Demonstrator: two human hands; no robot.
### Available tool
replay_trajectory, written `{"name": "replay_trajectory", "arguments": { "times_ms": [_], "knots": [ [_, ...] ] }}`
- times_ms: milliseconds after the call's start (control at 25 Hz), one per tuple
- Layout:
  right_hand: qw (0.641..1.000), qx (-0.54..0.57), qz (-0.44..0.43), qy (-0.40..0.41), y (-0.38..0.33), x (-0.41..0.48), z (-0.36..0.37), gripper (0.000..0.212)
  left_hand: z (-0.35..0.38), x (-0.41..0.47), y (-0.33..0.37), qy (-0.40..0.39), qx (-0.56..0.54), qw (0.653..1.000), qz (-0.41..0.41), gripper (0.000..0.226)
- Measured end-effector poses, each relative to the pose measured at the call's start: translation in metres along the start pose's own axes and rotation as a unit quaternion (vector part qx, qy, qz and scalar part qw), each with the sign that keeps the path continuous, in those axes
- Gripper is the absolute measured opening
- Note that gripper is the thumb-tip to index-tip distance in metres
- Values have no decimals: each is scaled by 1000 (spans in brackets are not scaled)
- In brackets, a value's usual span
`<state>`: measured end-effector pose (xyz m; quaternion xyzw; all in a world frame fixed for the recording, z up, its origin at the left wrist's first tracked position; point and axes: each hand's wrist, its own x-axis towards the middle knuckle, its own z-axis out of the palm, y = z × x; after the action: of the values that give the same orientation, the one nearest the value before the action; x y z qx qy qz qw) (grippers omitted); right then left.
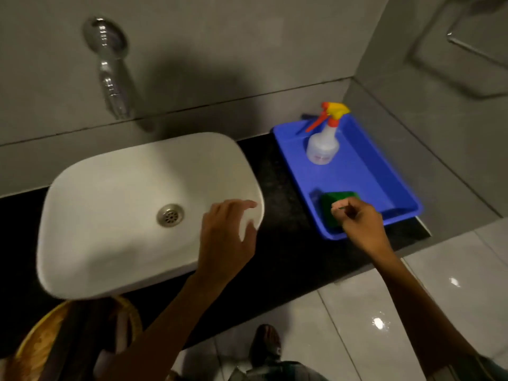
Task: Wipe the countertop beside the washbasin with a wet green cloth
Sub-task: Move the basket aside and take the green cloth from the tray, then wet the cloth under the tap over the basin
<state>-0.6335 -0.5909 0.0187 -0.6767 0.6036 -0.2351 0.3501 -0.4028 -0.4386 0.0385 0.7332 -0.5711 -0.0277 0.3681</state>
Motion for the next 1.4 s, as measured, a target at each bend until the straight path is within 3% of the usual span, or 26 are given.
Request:
{"name": "replay_trajectory", "arguments": {
  "times_ms": [80, 200, 320, 400, 520, 680, 800, 920, 1000, 1040, 1080, 1120, 1160, 1240, 1400],
  "knots": [
    [994, -106, 26, 8, 26, 41, -23, 19, 46, 22, 34, -51, -18, 996, 69, 29],
    [971, -220, 76, -55, 50, 88, -27, 51, 117, 43, 63, -170, 10, 971, 168, 34],
    [944, -284, 131, -104, 72, 115, -19, 68, 174, 54, 76, -345, 69, 925, 142, 48],
    [940, -284, 152, -111, 84, 121, -14, 71, 197, 59, 76, -389, 107, 905, 137, 52],
    [949, -192, 230, -94, 92, 132, -15, 72, 215, 67, 71, -416, 152, 885, 144, 57],
    [968, -10, 232, -97, 78, 130, -12, 42, 220, 71, 68, -408, 142, 894, 117, 58],
    [964, 147, 215, -55, 53, 109, -13, 24, 205, 73, 67, -377, 33, 923, 62, 58],
    [890, 382, 238, -72, 23, 82, -27, 31, 168, 76, 68, -197, -171, 965, -9, 41],
    [849, 467, 204, -139, -1, 62, -32, 37, 131, 75, 68, -84, -301, 941, -132, 42],
    [842, 479, 181, -171, -18, 50, -29, 40, 108, 75, 63, -86, -378, 897, -213, 51],
    [836, 483, 164, -201, -34, 40, -22, 44, 85, 73, 56, -115, -470, 830, -279, 55],
    [830, 485, 149, -234, -52, 30, -12, 47, 63, 68, 45, -150, -540, 765, -317, 49],
    [831, 473, 133, -260, -69, 19, 2, 47, 39, 58, 30, -164, -570, 737, -324, 36],
    [861, 408, 93, -290, -109, -8, 40, 42, -11, 28, -5, -121, -533, 779, -309, 17],
    [905, 256, 17, -340, -187, -79, 132, 30, -107, -43, -78, -8, -428, 845, -322, 19]
  ]
}}
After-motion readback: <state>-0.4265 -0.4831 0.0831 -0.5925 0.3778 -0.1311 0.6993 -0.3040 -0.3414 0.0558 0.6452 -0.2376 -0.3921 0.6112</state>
